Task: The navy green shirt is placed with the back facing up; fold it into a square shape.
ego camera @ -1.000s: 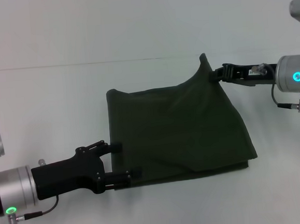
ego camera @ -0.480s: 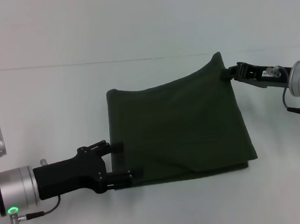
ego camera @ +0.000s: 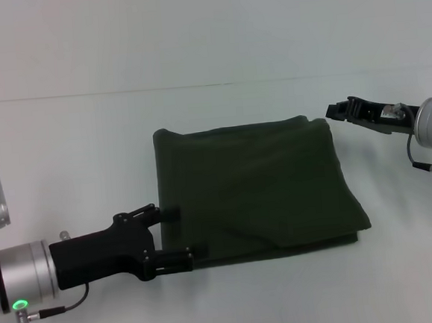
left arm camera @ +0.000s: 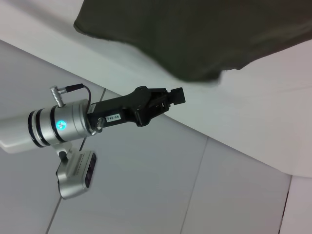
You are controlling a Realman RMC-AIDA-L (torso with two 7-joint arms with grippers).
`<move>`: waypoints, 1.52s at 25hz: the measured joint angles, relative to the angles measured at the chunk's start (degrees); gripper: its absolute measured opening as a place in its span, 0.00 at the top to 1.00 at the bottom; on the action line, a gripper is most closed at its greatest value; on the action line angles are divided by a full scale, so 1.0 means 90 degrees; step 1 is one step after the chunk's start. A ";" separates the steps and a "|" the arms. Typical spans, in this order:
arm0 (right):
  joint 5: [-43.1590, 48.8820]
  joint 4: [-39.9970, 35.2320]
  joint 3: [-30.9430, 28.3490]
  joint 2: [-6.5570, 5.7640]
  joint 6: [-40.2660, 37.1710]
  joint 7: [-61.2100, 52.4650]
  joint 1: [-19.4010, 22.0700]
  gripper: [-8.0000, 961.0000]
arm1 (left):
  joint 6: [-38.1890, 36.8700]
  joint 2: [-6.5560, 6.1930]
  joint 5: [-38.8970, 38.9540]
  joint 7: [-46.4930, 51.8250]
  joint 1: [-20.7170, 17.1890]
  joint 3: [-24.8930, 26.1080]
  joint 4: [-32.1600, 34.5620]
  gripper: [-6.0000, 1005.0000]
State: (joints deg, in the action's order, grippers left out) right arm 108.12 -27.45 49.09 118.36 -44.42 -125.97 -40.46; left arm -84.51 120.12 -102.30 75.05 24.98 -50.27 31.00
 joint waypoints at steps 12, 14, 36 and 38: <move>-0.1089 -0.0052 -0.0690 -0.0011 -0.1509 0.2168 0.0712 0.53 | -0.0043 0.0040 0.0043 0.0310 -0.0024 0.0051 -0.0008 0.07; -0.1223 -0.0061 -0.0770 -0.0087 -0.2298 0.2892 0.0935 0.48 | -0.0049 0.0014 0.0044 0.0473 -0.0024 0.0055 -0.0008 0.07; -0.0016 -0.0129 -0.0758 0.0130 -0.3658 0.6983 0.2144 0.01 | -0.0516 -0.0305 -0.0287 0.0713 -0.0317 0.0068 0.0052 0.07; 0.0029 -0.0101 -0.0778 0.0130 -0.3645 0.7035 0.2154 0.01 | -0.0527 -0.0302 -0.0324 0.0713 -0.0336 0.0068 0.0052 0.07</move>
State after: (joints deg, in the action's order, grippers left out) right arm 108.38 -28.37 42.09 119.53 -77.23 -62.66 -21.08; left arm -89.25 117.39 -105.22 81.47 21.96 -49.66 31.47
